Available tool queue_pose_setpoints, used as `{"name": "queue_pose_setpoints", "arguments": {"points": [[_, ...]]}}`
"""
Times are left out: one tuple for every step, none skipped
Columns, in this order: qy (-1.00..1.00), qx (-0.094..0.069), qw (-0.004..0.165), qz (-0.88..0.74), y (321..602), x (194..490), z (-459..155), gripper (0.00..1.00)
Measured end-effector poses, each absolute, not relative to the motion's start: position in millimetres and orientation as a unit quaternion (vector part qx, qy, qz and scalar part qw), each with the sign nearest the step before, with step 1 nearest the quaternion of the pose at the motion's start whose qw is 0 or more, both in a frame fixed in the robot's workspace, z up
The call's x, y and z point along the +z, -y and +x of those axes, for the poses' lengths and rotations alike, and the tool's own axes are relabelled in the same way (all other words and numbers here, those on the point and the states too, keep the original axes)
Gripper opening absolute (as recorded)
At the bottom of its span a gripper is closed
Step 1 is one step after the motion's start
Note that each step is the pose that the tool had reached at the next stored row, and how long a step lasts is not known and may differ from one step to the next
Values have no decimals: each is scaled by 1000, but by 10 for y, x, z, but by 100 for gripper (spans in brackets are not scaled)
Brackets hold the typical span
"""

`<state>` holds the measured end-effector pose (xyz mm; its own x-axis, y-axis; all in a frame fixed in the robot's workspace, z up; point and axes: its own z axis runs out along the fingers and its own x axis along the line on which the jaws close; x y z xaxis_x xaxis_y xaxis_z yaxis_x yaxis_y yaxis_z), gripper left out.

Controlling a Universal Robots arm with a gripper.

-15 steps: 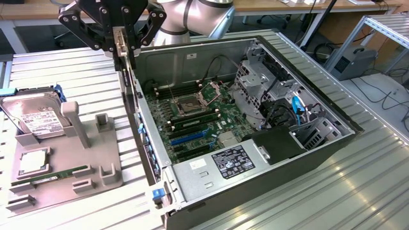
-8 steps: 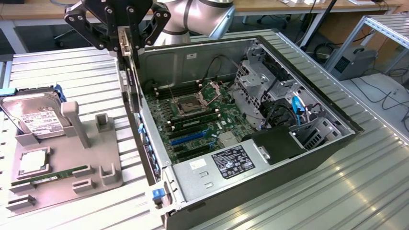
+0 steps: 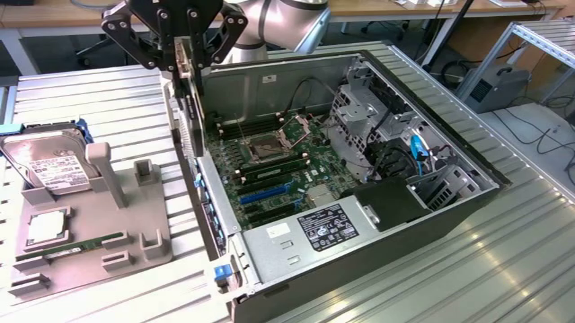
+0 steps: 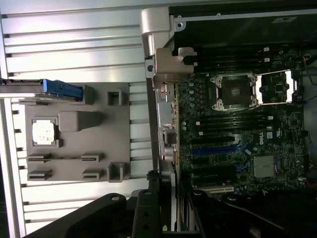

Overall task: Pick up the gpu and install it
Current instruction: 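Pick up the gpu and move the gpu toward the slot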

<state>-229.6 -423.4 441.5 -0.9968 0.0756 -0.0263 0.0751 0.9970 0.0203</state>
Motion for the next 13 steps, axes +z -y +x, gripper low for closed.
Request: {"name": "queue_pose_setpoints", "arguments": {"points": [[-999,10,13,38,4234,4414,-2288,27],[-999,9,13,38,4234,4414,-2278,27],[-999,9,13,38,4234,4414,-2270,27],[-999,9,13,38,4234,4412,-2261,27],[-999,9,13,38,4234,4412,-2251,27],[-999,9,13,38,4234,4411,-2242,27],[-999,9,13,38,4234,4410,-2233,27],[-999,9,13,38,4234,4409,-2225,27],[-999,8,13,38,4234,4408,-2215,27],[-999,8,13,38,4234,4406,-2205,27],[-999,8,13,38,4234,4405,-2196,27],[-999,8,13,38,4234,4404,-2187,27],[-999,8,13,38,4234,4402,-2178,27]]}}
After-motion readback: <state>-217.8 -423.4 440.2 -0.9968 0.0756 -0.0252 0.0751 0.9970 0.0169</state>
